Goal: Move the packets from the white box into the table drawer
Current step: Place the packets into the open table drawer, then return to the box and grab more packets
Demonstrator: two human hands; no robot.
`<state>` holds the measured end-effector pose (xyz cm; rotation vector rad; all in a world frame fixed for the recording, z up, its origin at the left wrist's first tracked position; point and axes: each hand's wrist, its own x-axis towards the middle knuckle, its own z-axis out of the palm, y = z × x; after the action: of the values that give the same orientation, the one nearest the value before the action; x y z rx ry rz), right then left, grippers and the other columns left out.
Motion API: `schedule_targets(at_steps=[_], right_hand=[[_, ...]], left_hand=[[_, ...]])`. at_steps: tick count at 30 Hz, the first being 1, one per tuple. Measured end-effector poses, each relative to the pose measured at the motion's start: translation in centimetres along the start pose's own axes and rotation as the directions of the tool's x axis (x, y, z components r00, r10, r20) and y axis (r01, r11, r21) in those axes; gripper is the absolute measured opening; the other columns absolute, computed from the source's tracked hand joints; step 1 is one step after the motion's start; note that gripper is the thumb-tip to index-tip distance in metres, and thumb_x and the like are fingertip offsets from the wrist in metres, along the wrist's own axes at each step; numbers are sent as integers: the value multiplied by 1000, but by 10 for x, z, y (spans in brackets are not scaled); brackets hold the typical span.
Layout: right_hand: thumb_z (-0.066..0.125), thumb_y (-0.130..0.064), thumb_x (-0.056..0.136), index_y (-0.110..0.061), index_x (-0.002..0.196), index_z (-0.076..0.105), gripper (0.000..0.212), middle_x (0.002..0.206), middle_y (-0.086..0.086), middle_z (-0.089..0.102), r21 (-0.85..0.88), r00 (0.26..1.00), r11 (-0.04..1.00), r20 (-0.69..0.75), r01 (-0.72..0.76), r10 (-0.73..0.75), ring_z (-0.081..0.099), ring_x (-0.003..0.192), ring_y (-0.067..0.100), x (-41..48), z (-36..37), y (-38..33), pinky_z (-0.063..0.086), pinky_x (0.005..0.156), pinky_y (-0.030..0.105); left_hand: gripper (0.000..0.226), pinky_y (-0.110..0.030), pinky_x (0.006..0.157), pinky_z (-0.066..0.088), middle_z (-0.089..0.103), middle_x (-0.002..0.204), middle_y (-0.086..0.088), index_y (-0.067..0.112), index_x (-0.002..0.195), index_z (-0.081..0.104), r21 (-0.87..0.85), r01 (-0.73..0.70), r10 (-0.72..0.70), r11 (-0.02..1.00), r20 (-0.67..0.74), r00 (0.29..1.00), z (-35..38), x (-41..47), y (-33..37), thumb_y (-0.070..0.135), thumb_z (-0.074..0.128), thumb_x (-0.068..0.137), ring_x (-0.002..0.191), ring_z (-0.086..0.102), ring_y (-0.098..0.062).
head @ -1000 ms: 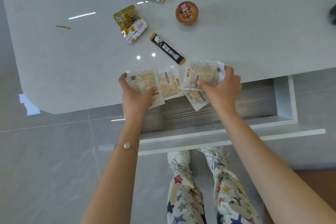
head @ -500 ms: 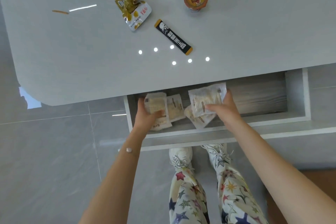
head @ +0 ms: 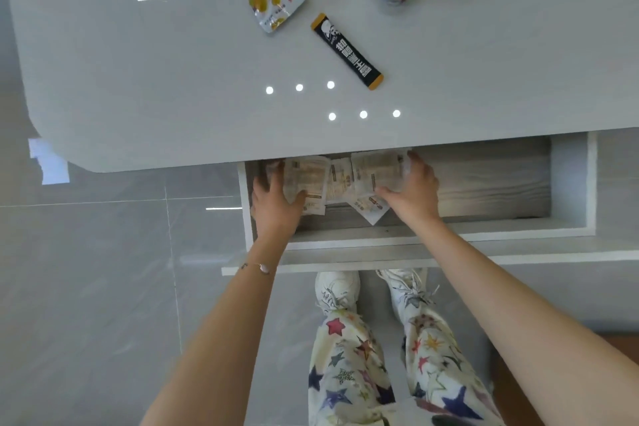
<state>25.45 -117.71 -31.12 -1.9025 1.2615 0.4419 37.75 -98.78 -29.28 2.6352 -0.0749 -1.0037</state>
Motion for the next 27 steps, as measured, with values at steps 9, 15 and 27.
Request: schedule_targets(at_steps=[9,15,27], right_hand=[[57,-40,87,-26,143,29,64,138,5,48,-572,933,737,209,360,-293,41,127,30,-126,-116,-91,31,106,46],[52,-26,89,-22,148,21,67,143,9,37,-741,852,470,263,479,-453,28,135,31,-216,-222,-185,13,115,49],[44,-40,96,-22,149,19,61,148,9,34,-678,498,68,465,732,-732,30,135,29,-429,-254,-352,19,112,45]], left_hand=[[53,-47,116,18,32,154,-6,24,144,39,379,-384,441,842,-75,894,-113,-129,68,42,48,95,138,34,-29],[58,-51,119,11,23,158,-4,27,150,22,500,-308,423,810,-133,896,-227,-215,118,50,36,98,145,18,-32],[54,-45,114,18,27,156,-5,27,145,33,227,32,83,973,-476,876,-402,-403,55,53,37,97,143,24,-28]])
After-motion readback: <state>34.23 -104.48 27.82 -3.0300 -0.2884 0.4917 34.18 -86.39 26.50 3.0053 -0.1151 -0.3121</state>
